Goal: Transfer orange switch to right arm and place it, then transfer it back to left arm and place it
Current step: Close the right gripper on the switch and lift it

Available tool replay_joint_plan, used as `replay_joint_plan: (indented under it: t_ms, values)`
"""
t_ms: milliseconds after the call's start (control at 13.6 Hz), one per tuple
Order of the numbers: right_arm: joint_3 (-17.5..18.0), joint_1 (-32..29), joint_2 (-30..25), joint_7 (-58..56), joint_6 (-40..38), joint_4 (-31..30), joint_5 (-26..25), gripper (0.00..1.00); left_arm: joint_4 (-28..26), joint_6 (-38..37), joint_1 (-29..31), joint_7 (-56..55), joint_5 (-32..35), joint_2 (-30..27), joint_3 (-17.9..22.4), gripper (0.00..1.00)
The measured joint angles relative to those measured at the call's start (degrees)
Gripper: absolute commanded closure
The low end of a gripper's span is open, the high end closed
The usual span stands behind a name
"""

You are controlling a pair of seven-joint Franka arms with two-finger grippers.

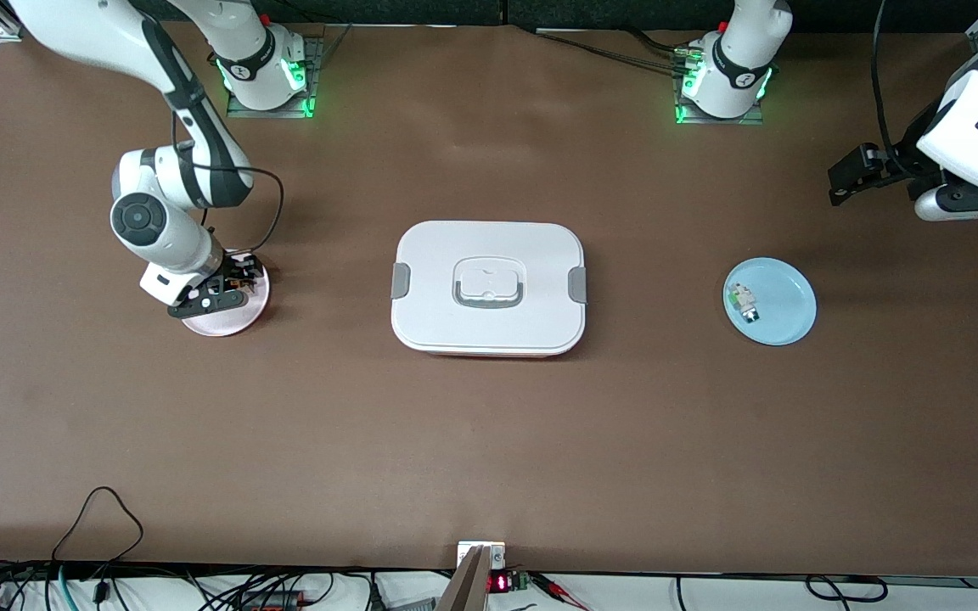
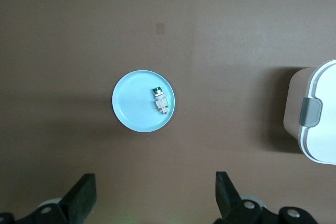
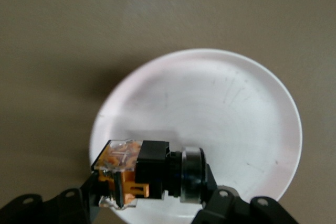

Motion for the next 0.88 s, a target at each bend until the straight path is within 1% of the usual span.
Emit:
replay_joint_plan:
  t_ms: [294, 441, 588, 735, 882]
  values:
    - [1.9, 0.0, -5.8, 0.1, -5.7, 2.3, 0.0, 0.73, 0.0, 0.0, 0.0, 0.0, 0.0, 0.0, 0.0, 0.0]
    - [3.3, 0.1, -8.1, 0.1, -10.2, 4.8, 0.0, 0.73, 0.0, 0.0, 0.0, 0.0, 0.0, 0.0, 0.0, 0.0]
    - [4.3, 0.4, -9.7, 0.0, -17.5, 10.0, 0.2, 0.73, 0.0, 0.0, 0.0, 0.0, 0.0, 0.0, 0.0, 0.0]
    - [5.3, 0.9, -10.5, -0.7, -23.9, 16.5, 1.6, 0.73, 0.0, 0.0, 0.0, 0.0, 0.0, 0.0, 0.0, 0.0]
    - [6.1, 1.2, -10.9, -3.7, -27.2, 22.4, 4.3, 0.73, 0.0, 0.0, 0.0, 0.0, 0.0, 0.0, 0.0, 0.0]
